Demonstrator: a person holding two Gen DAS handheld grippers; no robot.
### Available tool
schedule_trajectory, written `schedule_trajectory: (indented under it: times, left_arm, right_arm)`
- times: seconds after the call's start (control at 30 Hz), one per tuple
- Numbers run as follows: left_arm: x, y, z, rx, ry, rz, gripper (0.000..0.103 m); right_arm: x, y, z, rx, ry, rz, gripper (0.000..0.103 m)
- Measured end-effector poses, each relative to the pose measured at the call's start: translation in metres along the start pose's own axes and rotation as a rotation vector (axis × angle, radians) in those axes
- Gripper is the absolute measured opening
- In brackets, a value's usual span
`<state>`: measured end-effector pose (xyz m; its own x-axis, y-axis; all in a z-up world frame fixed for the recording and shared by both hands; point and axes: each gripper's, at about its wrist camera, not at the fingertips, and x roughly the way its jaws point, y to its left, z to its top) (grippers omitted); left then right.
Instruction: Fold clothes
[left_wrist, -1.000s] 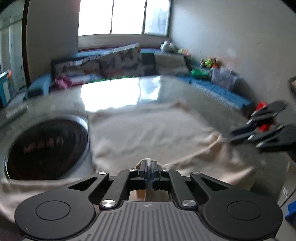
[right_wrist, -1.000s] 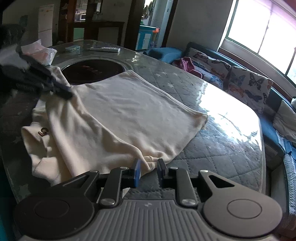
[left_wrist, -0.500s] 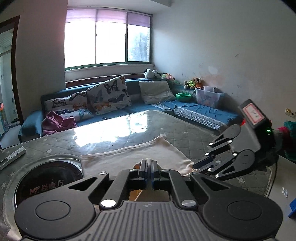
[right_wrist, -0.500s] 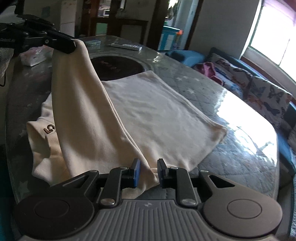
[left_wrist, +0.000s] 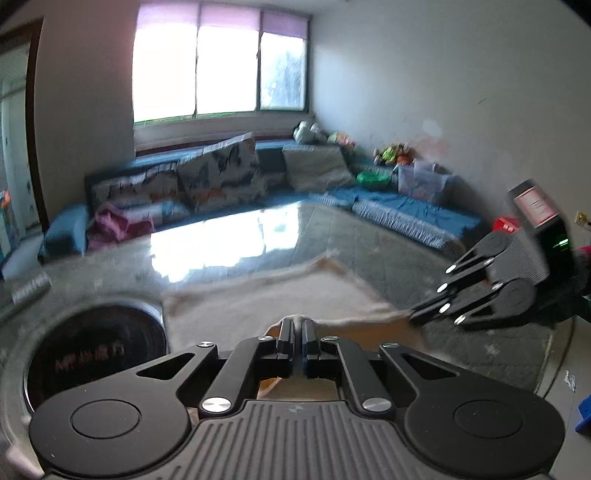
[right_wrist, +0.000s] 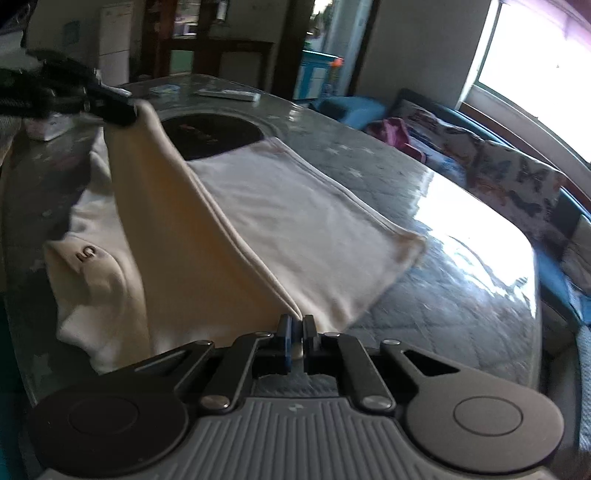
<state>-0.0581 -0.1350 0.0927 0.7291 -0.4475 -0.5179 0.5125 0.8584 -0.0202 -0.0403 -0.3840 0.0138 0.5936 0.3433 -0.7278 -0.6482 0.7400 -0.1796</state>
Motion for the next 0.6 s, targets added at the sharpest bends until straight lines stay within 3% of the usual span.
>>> schedule_trajectory:
  times: [0.17, 0.33, 0.47, 0.6]
  left_arm:
    - [0.026, 0.015, -0.014, -0.069, 0.087, 0.041, 0.005]
    - [0.023, 0.029, -0.015, -0.134, 0.086, 0.058, 0.009]
    - [0.018, 0.036, -0.016, -0.174, 0.088, 0.064, 0.01]
    - [0.015, 0.035, -0.022, -0.176, 0.106, 0.032, 0.028]
  right_arm:
    - [0.005, -0.004, -0.006, 0.062, -0.013, -0.021, 0.016]
    - [-0.008, -0.003, -0.001, 0.101, -0.058, -0.07, 0.016]
    - [-0.008, 0.004, -0.001, 0.159, -0.082, -0.061, 0.016]
    - [0.002, 0.015, -0.004, 0.18, -0.077, -0.05, 0.016]
